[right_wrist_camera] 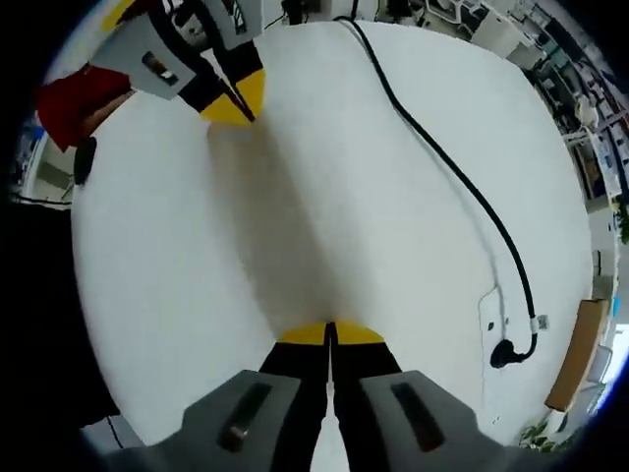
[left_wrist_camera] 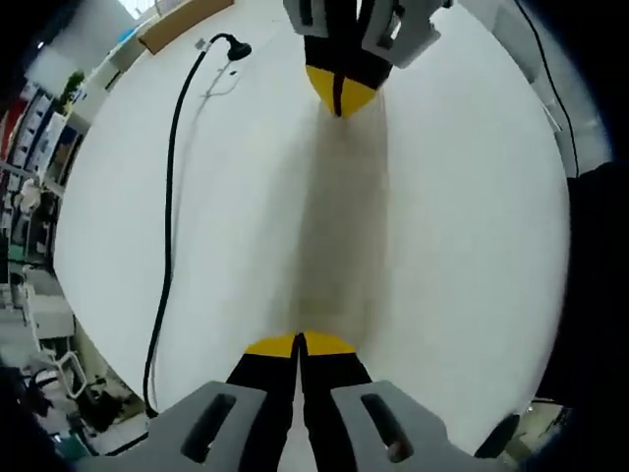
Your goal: Arrange the utensils inside the cutlery case until each visible utensil rests in its matching compartment.
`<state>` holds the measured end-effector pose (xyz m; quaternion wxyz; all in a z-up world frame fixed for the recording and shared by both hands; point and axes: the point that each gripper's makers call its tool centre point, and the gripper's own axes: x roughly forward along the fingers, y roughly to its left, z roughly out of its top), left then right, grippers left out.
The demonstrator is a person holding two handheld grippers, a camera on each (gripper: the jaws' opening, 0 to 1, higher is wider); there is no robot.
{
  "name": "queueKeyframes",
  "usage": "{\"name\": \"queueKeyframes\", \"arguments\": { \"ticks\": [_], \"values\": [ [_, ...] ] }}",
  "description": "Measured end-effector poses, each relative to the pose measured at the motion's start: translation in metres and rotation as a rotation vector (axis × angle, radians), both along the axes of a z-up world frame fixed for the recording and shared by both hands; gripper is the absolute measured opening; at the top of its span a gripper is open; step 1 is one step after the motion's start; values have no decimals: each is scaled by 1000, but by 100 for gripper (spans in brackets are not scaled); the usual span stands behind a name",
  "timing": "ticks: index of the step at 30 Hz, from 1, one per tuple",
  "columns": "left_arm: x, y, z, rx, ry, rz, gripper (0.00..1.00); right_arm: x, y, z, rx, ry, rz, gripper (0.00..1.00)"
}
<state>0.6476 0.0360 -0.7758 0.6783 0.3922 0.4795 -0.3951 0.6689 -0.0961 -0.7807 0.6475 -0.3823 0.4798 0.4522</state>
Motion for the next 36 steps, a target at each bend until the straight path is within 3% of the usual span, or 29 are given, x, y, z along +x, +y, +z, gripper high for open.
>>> {"name": "queueKeyframes", "arguments": {
  "ticks": [1,3,6,7,8,9,11,13,15,19,22,26,28,30,32,33,36],
  "values": [
    [-10,-2,0,-28,72,28,0,-1,0,2,9,3,-10,0],
    [-17,-3,-4,-36,119,29,0,-10,-6,-1,-36,53,29,0],
    [-18,0,-15,-14,133,36,0,-16,-7,-9,-50,91,19,0],
    [-21,6,-21,24,149,65,0,-18,-9,-14,-63,96,6,0],
    [-19,1,-19,-1,143,32,0,-24,-13,-19,-91,114,14,0],
    [-20,4,-18,8,152,50,0,-20,-12,-15,-91,70,62,0],
    [-19,5,-18,-4,177,56,0,-23,-11,-16,-106,124,-30,0],
    [-20,5,-20,-22,199,111,0,-22,-11,-16,-107,122,-48,0],
    [-20,4,-20,-11,192,79,0,-20,-9,-17,-102,95,3,0],
    [-20,3,-20,-7,180,62,0,-23,-11,-16,-95,106,-21,0],
    [-19,3,-20,-30,176,112,0,-24,-10,-16,-89,86,-6,0],
    [-21,2,-19,-1,146,50,0,-23,-9,-17,-108,81,4,0],
    [-19,1,-20,4,149,74,0,-22,-10,-17,-110,72,-4,0],
    [-18,2,-20,-5,154,118,0,-24,-12,-17,-63,64,-122,0],
    [-20,2,-20,2,143,97,0,-22,-11,-16,-41,18,-22,0],
    [-20,2,-19,7,135,85,0,-22,-11,-16,-33,10,-14,0],
    [-21,1,-19,7,103,88,0,-21,-12,-15,10,0,-80,0]
  ]
}}
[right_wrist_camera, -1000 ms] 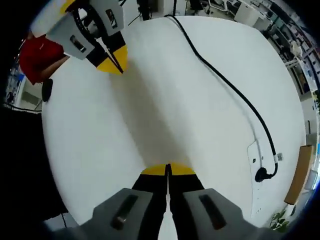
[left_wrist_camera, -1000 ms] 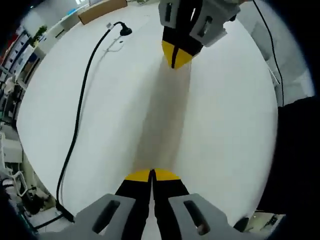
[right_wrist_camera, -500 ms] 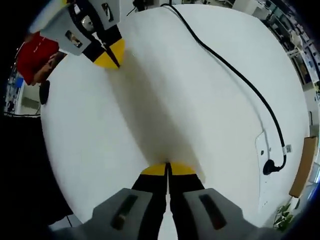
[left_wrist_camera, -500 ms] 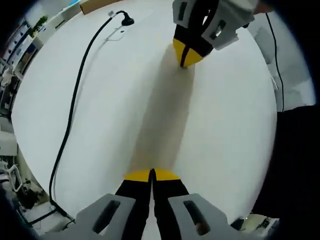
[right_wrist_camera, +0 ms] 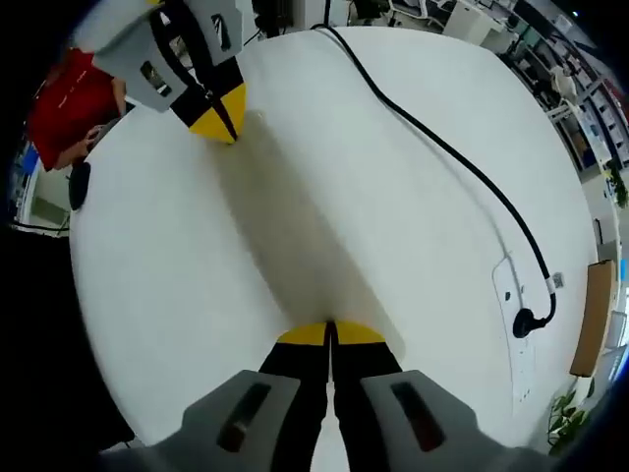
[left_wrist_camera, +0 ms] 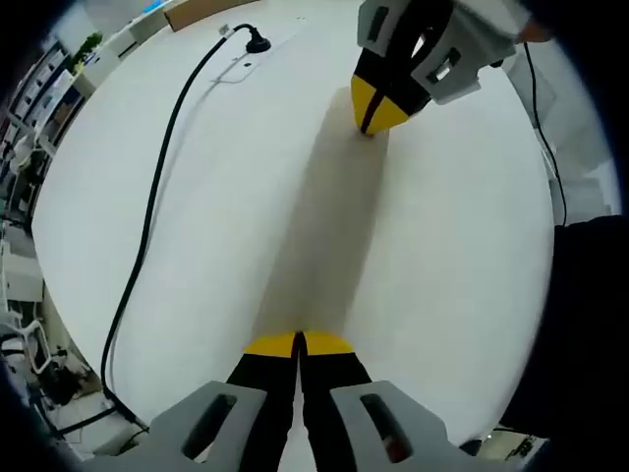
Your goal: Arrange the utensils inside the cutlery case until each visible utensil rests in its matching compartment.
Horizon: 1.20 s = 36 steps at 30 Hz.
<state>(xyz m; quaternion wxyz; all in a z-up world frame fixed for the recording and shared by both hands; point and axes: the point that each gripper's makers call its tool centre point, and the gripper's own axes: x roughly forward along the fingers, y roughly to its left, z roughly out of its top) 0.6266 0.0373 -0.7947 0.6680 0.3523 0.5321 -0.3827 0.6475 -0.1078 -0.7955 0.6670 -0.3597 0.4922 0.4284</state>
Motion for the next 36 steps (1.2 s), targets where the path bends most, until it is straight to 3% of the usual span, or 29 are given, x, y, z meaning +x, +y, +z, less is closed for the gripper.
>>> {"name": "queueKeyframes", "arguments": {
  "ticks": [1,2,4,5,6,8,10,12,13,17,18,20,28,32,36],
  "values": [
    [0,0,1,0,-9,-4,0,0,0,1,5,-5,5,0],
    [0,0,2,-9,-33,-8,0,1,2,1,39,-19,49,0],
    [2,-1,3,-63,-82,-47,0,1,1,3,124,-7,49,0],
    [2,-1,4,-98,-99,-21,1,2,-2,5,152,5,-32,0],
    [2,1,4,-140,-103,44,2,2,-2,9,179,14,-32,0],
    [5,9,10,-168,-134,95,15,15,2,26,269,-59,-8,0],
    [7,9,23,-220,-197,30,16,15,-3,36,271,-67,69,4],
    [5,13,28,-231,-208,27,22,17,-4,41,271,-98,136,24],
    [2,11,29,-247,-209,-3,27,16,-1,41,280,-122,220,31],
    [-3,8,20,-224,-230,-135,53,10,-10,26,196,-78,329,43],
    [-4,7,17,-223,-219,-146,55,9,-11,22,174,-83,379,45],
    [-7,3,10,-231,-171,-149,53,9,-7,18,179,-73,371,46],
    [6,-11,-7,-257,-125,-135,55,6,1,-1,184,-34,428,46],
    [5,-15,-18,-241,-119,-174,52,3,2,-9,167,-22,461,45],
    [10,-10,-23,-231,-129,-182,45,8,0,-11,146,-43,480,36]
  ]
}}
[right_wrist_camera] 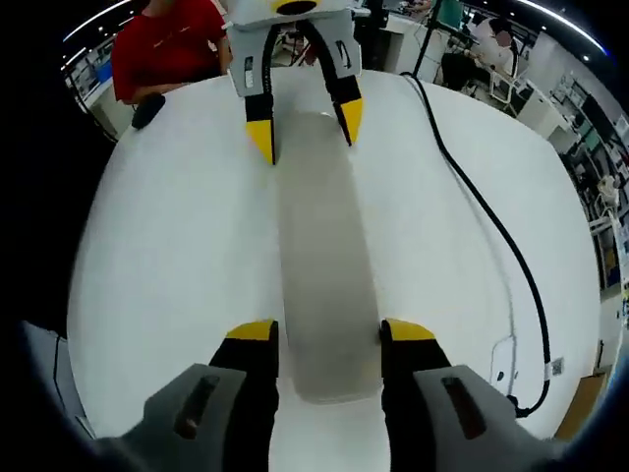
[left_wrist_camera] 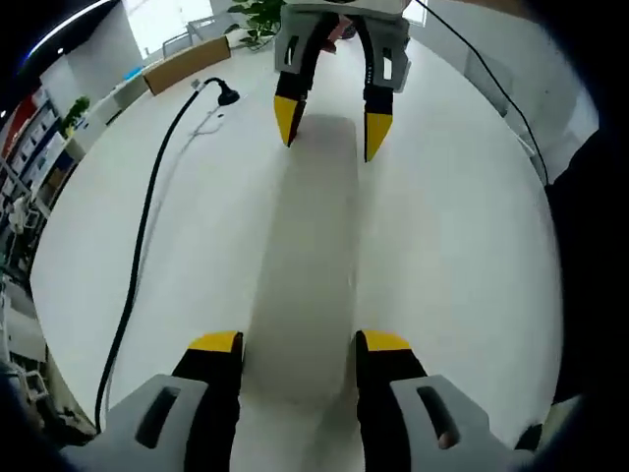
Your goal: Arrange the utensils inside the cutlery case until each visible utensil rests in its matching compartment.
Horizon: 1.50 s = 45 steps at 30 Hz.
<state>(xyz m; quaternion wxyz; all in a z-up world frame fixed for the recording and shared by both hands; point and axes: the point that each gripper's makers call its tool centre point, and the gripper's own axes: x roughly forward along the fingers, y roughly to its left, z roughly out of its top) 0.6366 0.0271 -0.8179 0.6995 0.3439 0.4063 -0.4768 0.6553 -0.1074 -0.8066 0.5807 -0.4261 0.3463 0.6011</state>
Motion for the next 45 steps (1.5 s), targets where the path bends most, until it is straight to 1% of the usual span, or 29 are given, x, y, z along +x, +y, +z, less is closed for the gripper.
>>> {"name": "queueKeyframes", "arguments": {
  "ticks": [1,2,7,10,12,16,18,22,25,26,27,28,31,35,40,45],
  "values": [
    [0,-2,1,-18,11,8,44,0,0,-1,2,4,-3,36],
    [-1,-2,1,-21,11,10,44,0,0,-1,3,3,-4,36],
    [-3,-3,0,-15,10,-2,43,-1,1,-6,-19,-21,-14,37],
    [-10,-2,0,-7,14,-12,43,-10,2,-9,-52,-33,-13,37],
    [-17,-1,0,-3,20,-22,43,-20,1,-11,-74,-43,13,37],
    [-30,-1,0,-10,10,-18,43,-31,1,-12,-67,-43,6,37],
    [-41,-2,0,-18,9,-9,43,-42,2,-14,-84,-42,6,38],
    [-62,-2,1,-26,0,9,44,-60,2,-15,-120,-31,-1,38],
    [-83,-6,2,-32,-15,0,43,-80,-1,-15,-149,-30,0,38],
    [-86,-6,2,-34,-14,3,43,-86,-2,-15,-155,-28,0,39],
    [-96,-6,3,-44,-15,6,43,-93,-2,-15,-159,-30,0,38],
    [-99,-6,3,-43,-14,9,43,-98,-3,-15,-160,-35,0,38],
    [-118,-7,2,-37,-8,8,43,-114,-3,-15,-157,-35,-4,38],
    [-135,-7,2,-28,-5,6,44,-134,-5,-14,-158,-38,-20,38],
    [-161,-13,1,-6,10,-3,44,-163,-11,-14,-166,-36,-35,38],
    [-184,-18,1,10,21,-10,44,-190,-17,-13,-145,-39,-50,38]
  ]
}}
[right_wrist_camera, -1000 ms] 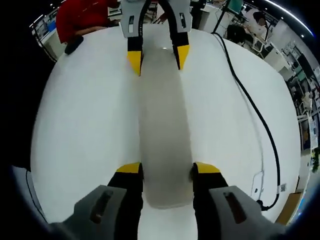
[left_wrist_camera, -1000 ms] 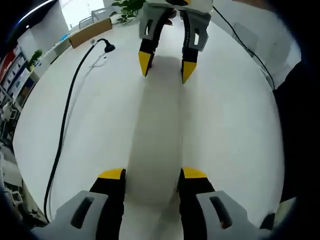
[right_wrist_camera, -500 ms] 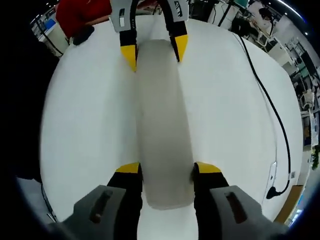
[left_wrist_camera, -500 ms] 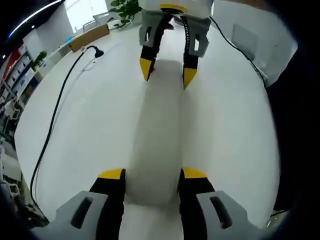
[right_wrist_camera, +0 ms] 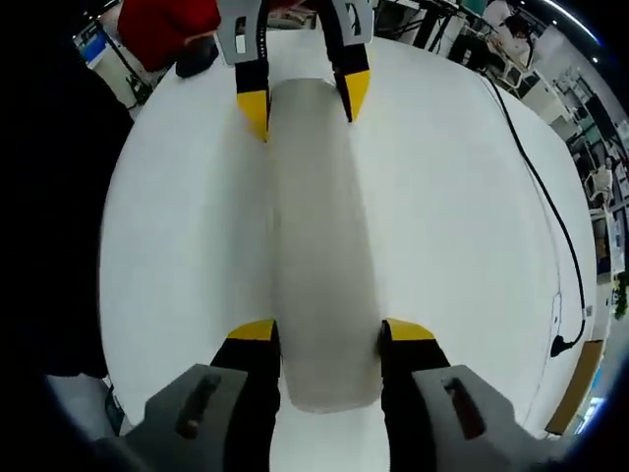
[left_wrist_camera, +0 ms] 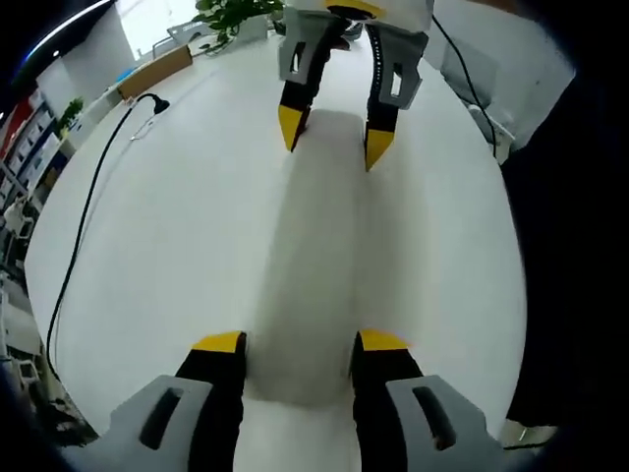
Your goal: Arrange the utensils inside the cutlery case until each visible utensil rests in its matching compartment.
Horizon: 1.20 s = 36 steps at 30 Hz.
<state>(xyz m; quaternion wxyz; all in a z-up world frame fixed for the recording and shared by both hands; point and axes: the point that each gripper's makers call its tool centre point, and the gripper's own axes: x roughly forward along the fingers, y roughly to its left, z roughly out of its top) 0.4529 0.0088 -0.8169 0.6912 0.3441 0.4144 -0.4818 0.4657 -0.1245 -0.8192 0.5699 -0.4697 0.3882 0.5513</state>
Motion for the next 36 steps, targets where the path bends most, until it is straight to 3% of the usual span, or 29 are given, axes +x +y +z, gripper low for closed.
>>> {"name": "queueKeyframes", "arguments": {
  "ticks": [16,28,36],
  "values": [
    [-50,-8,-1,30,22,-20,44,-53,-7,1,13,2,-44,39],
    [-66,-10,-1,44,36,-7,44,-66,-9,0,0,17,-46,39],
    [-65,-11,-1,35,38,-17,44,-66,-9,0,15,28,-43,39]
  ]
}}
